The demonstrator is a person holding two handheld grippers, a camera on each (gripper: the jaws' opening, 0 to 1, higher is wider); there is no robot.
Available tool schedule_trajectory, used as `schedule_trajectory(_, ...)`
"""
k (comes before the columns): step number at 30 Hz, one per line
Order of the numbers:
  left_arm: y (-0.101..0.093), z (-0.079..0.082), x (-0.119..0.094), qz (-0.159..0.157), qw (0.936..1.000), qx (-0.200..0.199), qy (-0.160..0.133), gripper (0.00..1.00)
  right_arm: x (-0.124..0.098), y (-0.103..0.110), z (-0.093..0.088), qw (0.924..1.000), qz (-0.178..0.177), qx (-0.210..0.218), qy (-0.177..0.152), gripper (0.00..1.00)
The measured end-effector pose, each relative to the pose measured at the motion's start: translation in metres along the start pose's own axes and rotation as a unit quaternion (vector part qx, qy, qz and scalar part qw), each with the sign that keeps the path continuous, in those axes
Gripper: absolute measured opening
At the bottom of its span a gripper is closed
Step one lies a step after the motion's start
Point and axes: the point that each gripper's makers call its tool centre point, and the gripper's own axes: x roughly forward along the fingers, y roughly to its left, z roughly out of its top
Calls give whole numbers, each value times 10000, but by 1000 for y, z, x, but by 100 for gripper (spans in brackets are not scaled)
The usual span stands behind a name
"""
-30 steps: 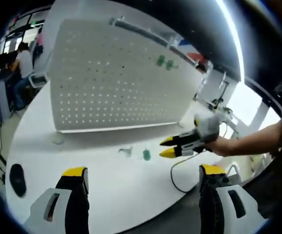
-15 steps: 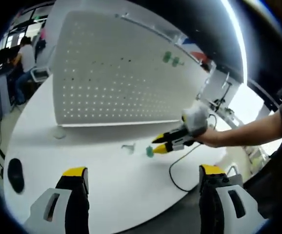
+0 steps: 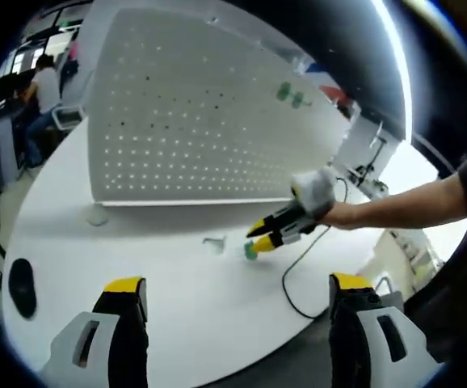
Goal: Insert the hook assembly into the mounting plate slot until the hook locks in place.
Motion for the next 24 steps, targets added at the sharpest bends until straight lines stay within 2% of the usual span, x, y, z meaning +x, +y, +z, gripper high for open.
schedule_trajectory(3, 1, 0, 0, 12, 10000, -28, -4, 95, 2, 0, -2, 9998, 152, -72, 145, 19)
schedule_trajectory(8, 3, -1, -1, 45, 10000, -51, 2, 95, 7, 4, 0, 9992, 337, -90, 193, 18)
schedule_trajectory(13, 3, -1, 0, 53, 10000, -54, 17, 94, 12, 7, -4, 9981, 432, -236, 370, 10)
schedule_trajectory(20, 2, 1, 1, 25, 10000, -27, 7, 94, 10, 8, -2, 9973, 282, -385, 557, 8)
schedule_trajectory(24, 2, 2, 1, 15, 10000, -20, -2, 93, 9, 11, -3, 9977, 163, -291, 594, 7)
